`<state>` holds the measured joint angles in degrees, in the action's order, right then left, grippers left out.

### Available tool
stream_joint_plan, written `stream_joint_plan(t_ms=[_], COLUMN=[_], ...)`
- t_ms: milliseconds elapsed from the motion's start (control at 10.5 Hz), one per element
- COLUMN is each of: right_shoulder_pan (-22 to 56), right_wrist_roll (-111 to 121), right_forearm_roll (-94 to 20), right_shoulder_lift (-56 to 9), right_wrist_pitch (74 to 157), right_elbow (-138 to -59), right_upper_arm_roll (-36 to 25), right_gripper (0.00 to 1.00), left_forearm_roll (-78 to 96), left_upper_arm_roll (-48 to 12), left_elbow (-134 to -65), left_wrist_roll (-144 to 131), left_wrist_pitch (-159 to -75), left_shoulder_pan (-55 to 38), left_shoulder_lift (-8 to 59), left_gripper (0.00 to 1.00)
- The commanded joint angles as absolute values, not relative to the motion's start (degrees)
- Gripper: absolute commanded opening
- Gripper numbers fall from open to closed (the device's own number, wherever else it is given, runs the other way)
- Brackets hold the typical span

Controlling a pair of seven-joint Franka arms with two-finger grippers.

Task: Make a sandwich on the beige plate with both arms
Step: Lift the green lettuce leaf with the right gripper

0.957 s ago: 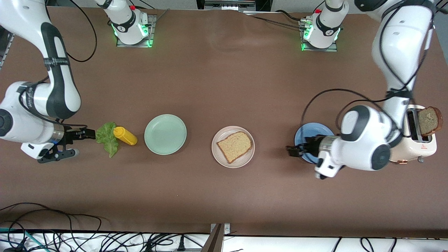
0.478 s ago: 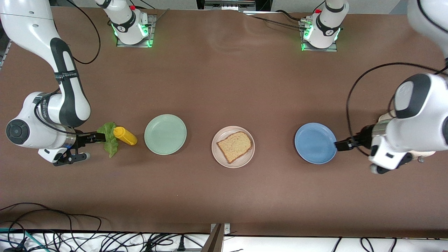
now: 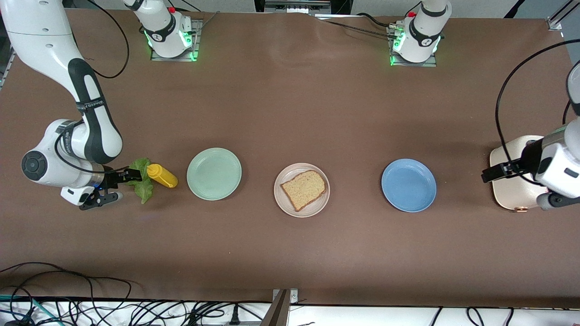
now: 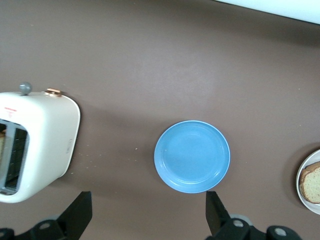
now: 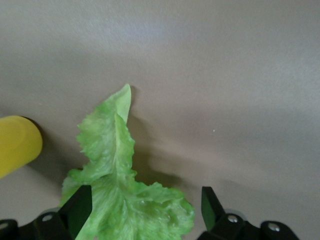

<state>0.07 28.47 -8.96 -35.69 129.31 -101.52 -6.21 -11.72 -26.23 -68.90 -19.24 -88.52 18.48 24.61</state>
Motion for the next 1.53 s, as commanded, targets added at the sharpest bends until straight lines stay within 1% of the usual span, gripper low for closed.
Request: stream_joint_plan(t_ms=[0, 96, 191, 287, 574, 765, 861, 1435], right_shoulder_pan=[-0.3, -0.3, -0.3, -0.3, -0.3, -0.2, -0.1, -0.1], right_wrist_roll=[32.3, 32.7, 32.7, 32.8, 32.8, 32.8, 32.9, 33.2], right_forearm_roll=[-10.5, -10.5, -10.5, -10.5, -10.5, -10.3, -9.9, -9.5], right_shoulder_lift=[-34.8, -34.7, -34.7, -34.7, -34.2, -31.7, -29.9, -16.2], right_wrist_pitch=[130.5, 130.5, 130.5, 130.5, 130.1, 129.7, 127.8, 110.1], right_elbow=[-103.2, -103.2, -103.3, -103.4, -103.4, -103.4, -103.4, -102.7], right_upper_arm_roll=[-5.9, -5.9, -5.9, -5.9, -5.9, -5.9, -5.9, -5.8], right_gripper=[0.55, 0.30, 0.13, 0.00, 0.00, 0.00, 0.00, 0.00], left_forearm_roll=[-13.6, -12.8, -11.7, -9.9, -9.8, -9.8, -9.8, -9.8], left_upper_arm_roll=[-26.3, -26.4, -26.8, -26.7, -26.6, -26.6, -26.6, -26.6], left_elbow=[-70.7, -70.6, -70.2, -70.2, -70.5, -71.1, -71.4, -71.4], left_wrist_roll=[-17.6, -17.1, -17.1, -17.1, -16.5, -16.5, -16.5, -16.4], left_wrist_pitch=[-84.8, -84.8, -84.9, -84.9, -84.9, -84.8, -84.4, -84.4], left_shoulder_pan=[19.9, 20.8, 22.5, 22.8, 24.3, 24.4, 24.4, 24.6], left_shoulder_lift=[21.4, 21.5, 22.0, 21.9, 21.9, 21.9, 21.9, 22.1], left_gripper=[1.00, 1.00, 1.00, 1.00, 1.00, 1.00, 1.00, 1.00])
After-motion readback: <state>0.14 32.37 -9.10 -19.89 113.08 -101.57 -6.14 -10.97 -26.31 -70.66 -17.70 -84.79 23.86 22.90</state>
